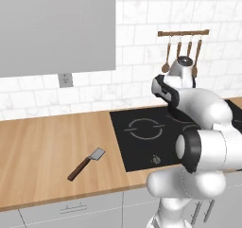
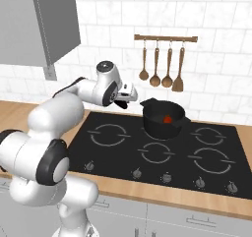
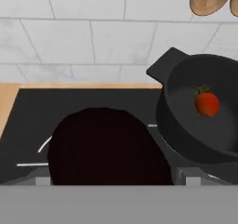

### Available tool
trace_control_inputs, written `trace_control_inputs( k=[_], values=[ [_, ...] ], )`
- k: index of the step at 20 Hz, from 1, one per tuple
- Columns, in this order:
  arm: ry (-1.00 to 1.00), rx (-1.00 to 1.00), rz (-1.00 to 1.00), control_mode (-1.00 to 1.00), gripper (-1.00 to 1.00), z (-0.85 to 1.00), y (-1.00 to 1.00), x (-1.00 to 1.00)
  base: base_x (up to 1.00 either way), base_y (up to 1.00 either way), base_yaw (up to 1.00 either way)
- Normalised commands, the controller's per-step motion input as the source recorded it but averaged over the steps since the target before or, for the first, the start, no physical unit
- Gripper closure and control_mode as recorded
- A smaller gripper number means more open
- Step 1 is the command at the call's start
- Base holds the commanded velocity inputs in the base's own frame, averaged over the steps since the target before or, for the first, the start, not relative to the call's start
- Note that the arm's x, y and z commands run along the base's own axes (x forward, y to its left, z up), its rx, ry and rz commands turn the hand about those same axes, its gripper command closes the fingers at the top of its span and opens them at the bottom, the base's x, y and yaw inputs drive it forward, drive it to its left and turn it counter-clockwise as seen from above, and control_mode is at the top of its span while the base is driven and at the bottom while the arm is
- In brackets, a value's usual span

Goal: Put the avocado and tomato in the pot. Retrieve the spatula and lightly stir the vegetables in the pot.

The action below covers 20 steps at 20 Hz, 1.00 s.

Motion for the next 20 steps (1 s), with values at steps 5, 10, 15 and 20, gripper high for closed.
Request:
trace_control_inputs(
  k=[5,10,15,20],
  values=[
    [0.0,0.03,-0.17,-1.0,1.0,-0.02,-1.0,0.25,0.0,0.0,0.0],
    [0.0,0.05,-0.06,-1.0,1.0,-0.18,-0.88,0.41,0.0,0.0,0.0],
    [0.0,0.03,-0.02,-1.0,1.0,-0.41,-0.57,0.22,0.0,0.0,0.0],
    [0.01,0.0,0.0,-1.0,1.0,-0.38,-0.31,0.15,0.0,0.0,0.0]
  ],
)
